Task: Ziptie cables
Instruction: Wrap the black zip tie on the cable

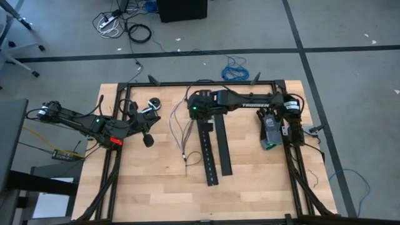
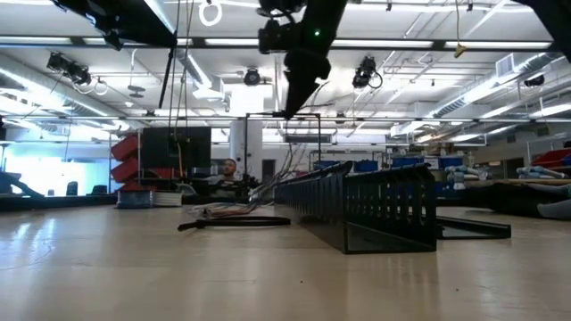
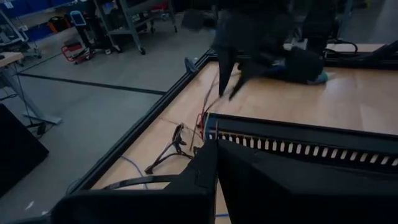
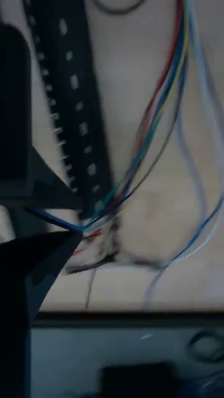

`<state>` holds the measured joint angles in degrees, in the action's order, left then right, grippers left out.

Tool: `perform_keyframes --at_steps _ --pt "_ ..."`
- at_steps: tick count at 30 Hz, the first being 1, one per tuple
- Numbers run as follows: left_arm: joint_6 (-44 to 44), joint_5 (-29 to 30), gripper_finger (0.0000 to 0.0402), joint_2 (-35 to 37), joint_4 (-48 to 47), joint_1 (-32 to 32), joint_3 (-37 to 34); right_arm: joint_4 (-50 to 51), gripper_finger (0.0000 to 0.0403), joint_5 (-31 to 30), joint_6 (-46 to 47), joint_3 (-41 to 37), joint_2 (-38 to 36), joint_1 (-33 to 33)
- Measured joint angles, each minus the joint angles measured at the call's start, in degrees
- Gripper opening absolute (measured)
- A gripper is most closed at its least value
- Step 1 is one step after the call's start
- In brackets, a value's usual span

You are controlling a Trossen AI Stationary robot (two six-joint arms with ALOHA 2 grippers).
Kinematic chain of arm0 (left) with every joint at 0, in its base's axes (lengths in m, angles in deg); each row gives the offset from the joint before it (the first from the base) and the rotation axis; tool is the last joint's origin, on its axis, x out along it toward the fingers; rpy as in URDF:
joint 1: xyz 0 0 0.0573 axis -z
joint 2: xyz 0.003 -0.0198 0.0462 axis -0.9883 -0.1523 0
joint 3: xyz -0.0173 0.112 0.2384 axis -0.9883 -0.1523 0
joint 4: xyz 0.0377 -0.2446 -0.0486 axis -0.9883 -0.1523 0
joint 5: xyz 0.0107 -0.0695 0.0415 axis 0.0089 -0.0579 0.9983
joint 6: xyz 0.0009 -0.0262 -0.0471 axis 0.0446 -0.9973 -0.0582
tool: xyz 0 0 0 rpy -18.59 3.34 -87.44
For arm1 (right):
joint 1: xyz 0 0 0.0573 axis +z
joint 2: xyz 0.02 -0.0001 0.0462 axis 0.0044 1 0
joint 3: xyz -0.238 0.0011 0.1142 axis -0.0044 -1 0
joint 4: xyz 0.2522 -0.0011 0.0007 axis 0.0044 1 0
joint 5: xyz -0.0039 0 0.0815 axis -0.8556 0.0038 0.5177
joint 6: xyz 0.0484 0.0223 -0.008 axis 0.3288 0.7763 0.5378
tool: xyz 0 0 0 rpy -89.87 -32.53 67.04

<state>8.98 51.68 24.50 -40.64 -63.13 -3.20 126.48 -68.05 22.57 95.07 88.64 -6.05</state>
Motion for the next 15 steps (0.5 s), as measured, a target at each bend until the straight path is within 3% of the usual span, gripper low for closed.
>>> perform_keyframes --at_steps 6,15 --pt "-0.1 -0.3 0.0 0.0 0.0 0.0 0.0 -6.4 0.0131 12.2 -12.9 0.0 3.8 1.1" --pt "0.0 -0.3 0.0 0.0 -0.6 0.0 0.0 -15.9 0.0159 13.1 -34.5 0.0 10.2 4.0"
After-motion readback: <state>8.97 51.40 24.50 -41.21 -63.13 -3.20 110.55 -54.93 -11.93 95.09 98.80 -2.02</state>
